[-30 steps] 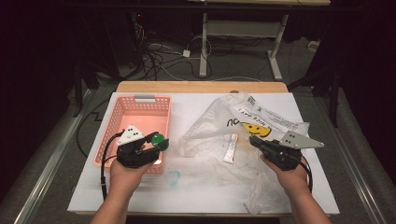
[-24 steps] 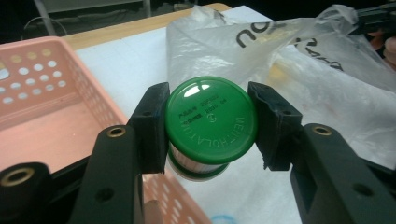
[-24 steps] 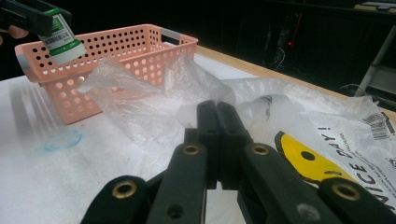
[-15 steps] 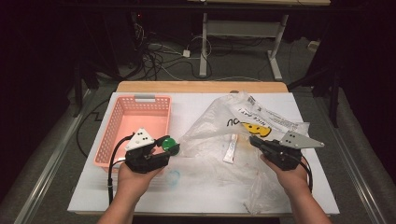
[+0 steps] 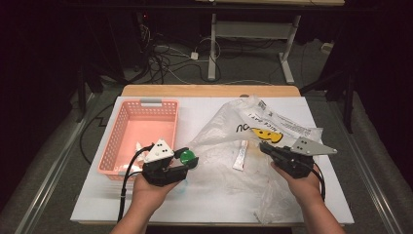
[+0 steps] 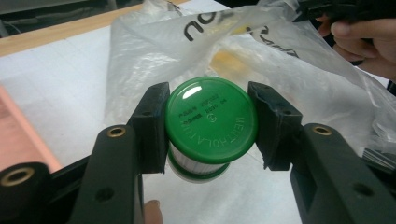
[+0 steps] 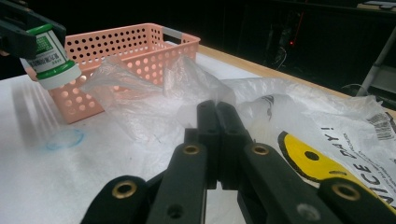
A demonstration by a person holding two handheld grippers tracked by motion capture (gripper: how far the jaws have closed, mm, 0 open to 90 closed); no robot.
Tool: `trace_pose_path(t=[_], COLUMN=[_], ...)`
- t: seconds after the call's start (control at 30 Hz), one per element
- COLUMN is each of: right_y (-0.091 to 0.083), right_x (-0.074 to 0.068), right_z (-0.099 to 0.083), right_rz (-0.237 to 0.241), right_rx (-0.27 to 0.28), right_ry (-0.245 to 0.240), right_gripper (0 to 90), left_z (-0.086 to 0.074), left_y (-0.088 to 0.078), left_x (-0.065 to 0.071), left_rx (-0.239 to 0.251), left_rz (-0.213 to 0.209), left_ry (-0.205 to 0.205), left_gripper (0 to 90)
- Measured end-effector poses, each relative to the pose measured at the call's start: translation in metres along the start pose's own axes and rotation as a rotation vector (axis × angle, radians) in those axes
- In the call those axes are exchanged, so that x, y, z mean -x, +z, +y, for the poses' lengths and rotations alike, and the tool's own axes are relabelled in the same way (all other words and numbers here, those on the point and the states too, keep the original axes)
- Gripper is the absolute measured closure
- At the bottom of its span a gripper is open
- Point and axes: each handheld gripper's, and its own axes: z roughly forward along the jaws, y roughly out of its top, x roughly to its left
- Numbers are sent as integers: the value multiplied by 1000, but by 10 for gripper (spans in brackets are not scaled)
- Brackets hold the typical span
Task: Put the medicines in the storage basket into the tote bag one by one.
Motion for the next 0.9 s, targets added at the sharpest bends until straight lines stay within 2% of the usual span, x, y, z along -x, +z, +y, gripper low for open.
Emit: trace_pose_path(t=[0.57, 0.9], right_y=[1, 1], right_x=[-1, -1], right_z=[0, 0], right_rz=[1, 3], right_rx=[-3, -2], right_ry=[0, -3], right_gripper=[900, 900], left_z=[-8, -14], left_y=[25, 43], left_x=[16, 24], left_rx=[-43, -81], left_rz=[-60, -81], left_ry=[18, 31], left_gripper=[504, 504])
